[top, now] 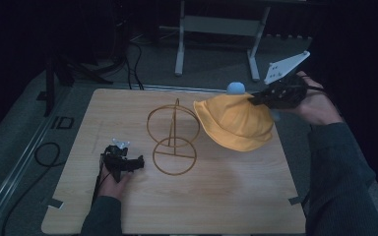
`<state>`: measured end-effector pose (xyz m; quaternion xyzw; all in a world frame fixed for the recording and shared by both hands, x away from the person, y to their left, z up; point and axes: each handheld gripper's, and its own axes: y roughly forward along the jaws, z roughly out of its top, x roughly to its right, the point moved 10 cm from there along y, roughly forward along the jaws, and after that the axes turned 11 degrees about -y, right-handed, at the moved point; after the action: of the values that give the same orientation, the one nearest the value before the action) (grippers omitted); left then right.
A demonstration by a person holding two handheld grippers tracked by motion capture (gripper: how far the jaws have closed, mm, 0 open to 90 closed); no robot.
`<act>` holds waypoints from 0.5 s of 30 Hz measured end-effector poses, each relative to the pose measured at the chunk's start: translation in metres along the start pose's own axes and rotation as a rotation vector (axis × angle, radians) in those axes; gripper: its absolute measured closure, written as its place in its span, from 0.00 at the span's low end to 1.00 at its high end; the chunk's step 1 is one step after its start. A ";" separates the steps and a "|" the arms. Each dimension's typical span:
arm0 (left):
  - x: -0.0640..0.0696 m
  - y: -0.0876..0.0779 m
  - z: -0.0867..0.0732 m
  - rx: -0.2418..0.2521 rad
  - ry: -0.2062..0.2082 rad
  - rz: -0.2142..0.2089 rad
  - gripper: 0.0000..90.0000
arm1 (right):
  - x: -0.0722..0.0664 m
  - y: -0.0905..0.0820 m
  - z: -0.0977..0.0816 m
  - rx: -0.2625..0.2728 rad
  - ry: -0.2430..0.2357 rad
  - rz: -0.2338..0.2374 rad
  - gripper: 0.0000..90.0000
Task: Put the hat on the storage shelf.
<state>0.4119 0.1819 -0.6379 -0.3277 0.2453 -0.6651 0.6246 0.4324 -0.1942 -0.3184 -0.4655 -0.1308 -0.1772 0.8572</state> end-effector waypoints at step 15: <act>0.000 0.000 0.000 -0.001 0.000 -0.001 0.00 | -0.001 0.002 0.032 0.032 -0.041 -0.001 0.95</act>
<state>0.4119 0.1819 -0.6379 -0.3279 0.2454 -0.6653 0.6242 0.4301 -0.1659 -0.3030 -0.4552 -0.1514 -0.1656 0.8616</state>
